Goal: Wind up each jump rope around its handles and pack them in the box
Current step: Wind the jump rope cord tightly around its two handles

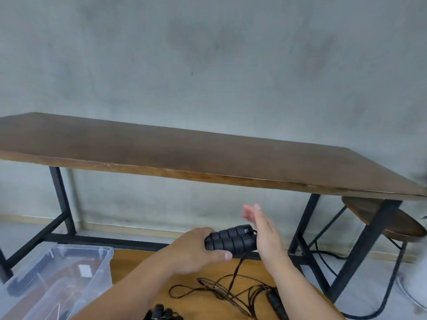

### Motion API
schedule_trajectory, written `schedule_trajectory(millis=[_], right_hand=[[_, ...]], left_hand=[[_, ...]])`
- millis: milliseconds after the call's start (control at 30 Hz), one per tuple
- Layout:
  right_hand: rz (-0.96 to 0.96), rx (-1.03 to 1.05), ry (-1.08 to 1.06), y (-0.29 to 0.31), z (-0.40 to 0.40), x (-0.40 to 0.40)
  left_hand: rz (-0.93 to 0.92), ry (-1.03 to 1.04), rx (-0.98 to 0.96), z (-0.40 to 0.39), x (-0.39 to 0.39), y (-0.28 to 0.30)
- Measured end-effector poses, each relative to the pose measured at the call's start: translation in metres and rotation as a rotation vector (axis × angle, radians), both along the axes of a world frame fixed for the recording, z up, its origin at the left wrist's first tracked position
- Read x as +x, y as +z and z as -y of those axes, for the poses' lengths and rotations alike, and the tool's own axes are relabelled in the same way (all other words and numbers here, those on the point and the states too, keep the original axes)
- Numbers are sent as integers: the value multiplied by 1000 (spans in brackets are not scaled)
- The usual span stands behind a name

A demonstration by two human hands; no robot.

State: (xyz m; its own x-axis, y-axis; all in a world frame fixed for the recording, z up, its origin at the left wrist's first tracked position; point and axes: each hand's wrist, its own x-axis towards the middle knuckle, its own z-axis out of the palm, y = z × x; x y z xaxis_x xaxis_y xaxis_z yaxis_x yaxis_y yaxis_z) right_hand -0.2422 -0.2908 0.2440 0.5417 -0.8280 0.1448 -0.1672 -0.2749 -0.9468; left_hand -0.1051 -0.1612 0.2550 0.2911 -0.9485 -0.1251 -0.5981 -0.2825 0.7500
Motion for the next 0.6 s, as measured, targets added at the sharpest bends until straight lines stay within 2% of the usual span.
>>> schedule_trajectory(millis=[133,267,433,500,600], right_hand=[[-1,26,-20,12,-2,0],[-10,45,-37,21,3,-9],[37,184,-94,26,9,-26],[113,264,-125,27,12,-30],[166,294,-115,27,17,-34]], left_hand=[[66,-20,8,1,-3,7],[134,47,-21,4,-9,13],[49,108,-76,15,-17,23],[-80,151,-90,19,-22,26],[-455,192,-162,23,-31,33]])
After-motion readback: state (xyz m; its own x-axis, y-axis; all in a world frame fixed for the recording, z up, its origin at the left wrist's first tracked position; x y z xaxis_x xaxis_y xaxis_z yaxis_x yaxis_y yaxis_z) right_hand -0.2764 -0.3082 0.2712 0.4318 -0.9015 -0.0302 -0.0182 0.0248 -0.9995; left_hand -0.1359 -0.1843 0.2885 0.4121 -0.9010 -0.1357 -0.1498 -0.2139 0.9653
